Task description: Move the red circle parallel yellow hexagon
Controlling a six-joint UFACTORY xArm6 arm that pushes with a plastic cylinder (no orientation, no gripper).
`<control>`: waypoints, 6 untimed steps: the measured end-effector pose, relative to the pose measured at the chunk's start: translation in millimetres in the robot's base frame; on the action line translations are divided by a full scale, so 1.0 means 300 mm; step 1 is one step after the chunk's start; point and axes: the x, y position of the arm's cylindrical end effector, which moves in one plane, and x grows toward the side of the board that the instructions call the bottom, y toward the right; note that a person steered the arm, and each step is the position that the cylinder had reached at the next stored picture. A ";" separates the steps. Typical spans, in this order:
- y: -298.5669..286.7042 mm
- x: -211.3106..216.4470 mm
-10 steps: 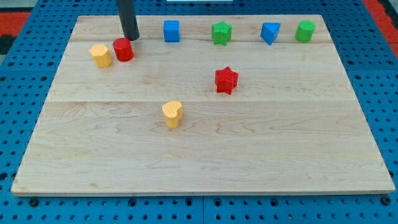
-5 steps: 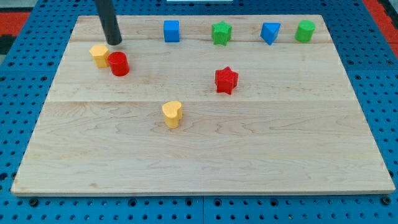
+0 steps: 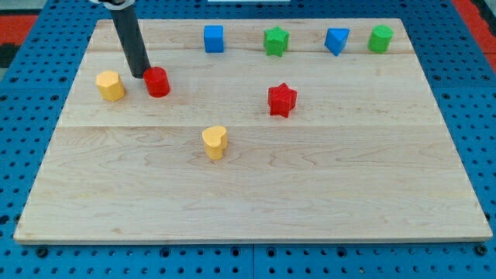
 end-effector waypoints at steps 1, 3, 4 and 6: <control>0.004 0.007; 0.084 -0.010; 0.285 -0.075; 0.992 0.048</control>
